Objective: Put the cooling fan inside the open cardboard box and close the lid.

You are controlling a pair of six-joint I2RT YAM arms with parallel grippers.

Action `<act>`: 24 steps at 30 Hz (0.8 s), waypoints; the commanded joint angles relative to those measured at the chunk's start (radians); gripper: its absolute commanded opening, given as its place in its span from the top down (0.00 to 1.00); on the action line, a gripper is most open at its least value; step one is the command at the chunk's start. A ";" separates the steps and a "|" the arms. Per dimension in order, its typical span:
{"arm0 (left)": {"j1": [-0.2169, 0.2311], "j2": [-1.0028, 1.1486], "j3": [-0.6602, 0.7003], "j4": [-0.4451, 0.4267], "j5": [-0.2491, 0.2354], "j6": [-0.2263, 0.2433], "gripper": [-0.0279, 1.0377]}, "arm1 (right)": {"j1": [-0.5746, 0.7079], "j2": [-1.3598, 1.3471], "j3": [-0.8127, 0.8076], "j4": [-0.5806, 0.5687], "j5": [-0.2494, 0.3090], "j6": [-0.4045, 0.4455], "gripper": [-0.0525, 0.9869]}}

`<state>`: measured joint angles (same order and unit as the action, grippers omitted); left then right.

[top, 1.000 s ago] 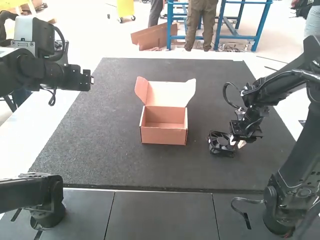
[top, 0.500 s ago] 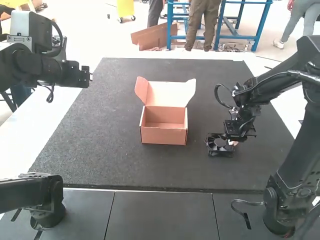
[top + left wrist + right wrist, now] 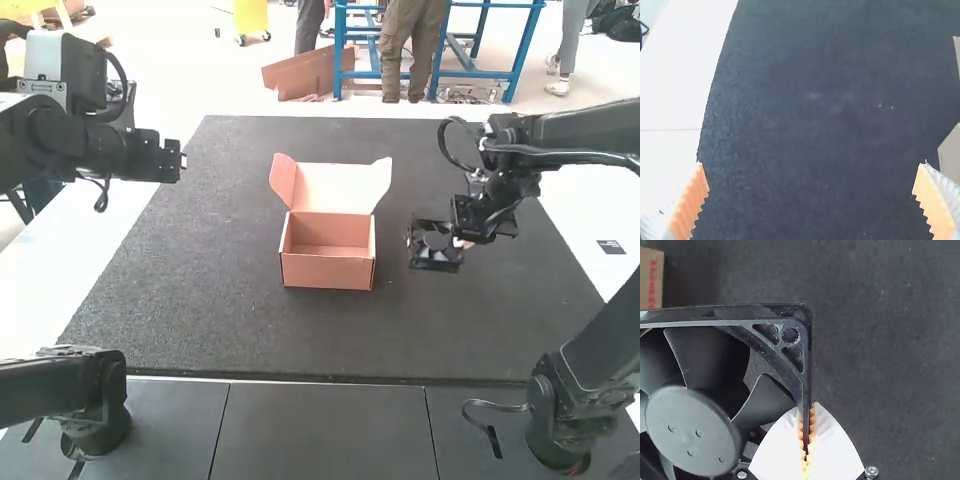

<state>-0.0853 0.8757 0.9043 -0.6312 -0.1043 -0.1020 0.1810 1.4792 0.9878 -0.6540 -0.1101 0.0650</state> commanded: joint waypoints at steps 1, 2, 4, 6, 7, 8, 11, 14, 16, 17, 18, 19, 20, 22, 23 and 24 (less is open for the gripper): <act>-0.001 -0.021 -0.016 0.010 0.015 0.013 0.06 | -0.003 -0.092 0.052 -0.013 -0.023 0.096 0.96; -0.001 -0.021 -0.021 0.011 0.015 0.016 0.06 | -0.003 -0.112 0.061 -0.019 -0.025 0.107 0.96; -0.001 -0.024 -0.030 0.016 0.015 0.021 0.06 | -0.003 -0.145 0.084 -0.053 -0.026 0.137 0.96; -0.001 -0.027 -0.042 0.022 0.023 0.022 0.06 | 0.000 -0.158 0.109 -0.101 -0.028 0.165 0.96; -0.001 -0.029 -0.048 0.025 0.025 0.024 0.06 | 0.005 -0.163 0.120 -0.122 -0.030 0.168 0.96; -0.001 -0.029 -0.058 0.027 0.025 0.027 0.06 | 0.014 -0.165 0.134 -0.142 -0.030 0.176 0.96; -0.001 -0.037 -0.081 0.031 0.028 0.028 0.06 | 0.046 -0.166 0.181 -0.207 -0.030 0.200 0.96; -0.001 -0.046 -0.099 0.034 0.031 0.033 0.06 | 0.089 -0.163 0.230 -0.243 -0.030 0.225 0.96; -0.001 -0.052 -0.107 0.039 0.031 0.042 0.06 | 0.121 -0.158 0.268 -0.266 -0.030 0.243 0.96; -0.001 -0.055 -0.110 0.041 0.031 0.045 0.06 | 0.137 -0.157 0.285 -0.274 -0.030 0.251 0.96; -0.001 -0.057 -0.111 0.042 0.031 0.048 0.06 | 0.152 -0.151 0.302 -0.286 -0.030 0.260 0.96; -0.001 -0.058 -0.114 0.044 0.031 0.050 0.06 | 0.169 -0.142 0.321 -0.299 -0.030 0.271 0.96; -0.001 -0.058 -0.116 0.047 0.031 0.053 0.06 | 0.186 -0.131 0.336 -0.311 -0.030 0.277 0.96; -0.001 -0.058 -0.119 0.051 0.031 0.054 0.06 | 0.216 -0.114 0.368 -0.326 -0.030 0.291 0.96; -0.001 -0.060 -0.120 0.051 0.031 0.054 0.06 | 0.230 -0.105 0.382 -0.329 -0.030 0.302 0.96; -0.001 -0.058 -0.122 0.053 0.031 0.054 0.06 | 0.245 -0.094 0.394 -0.332 -0.030 0.303 0.96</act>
<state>-0.0853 0.8368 0.7868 -0.5892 -0.0818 -0.0639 0.3908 1.3621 1.3300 -0.9859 -0.1249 0.3237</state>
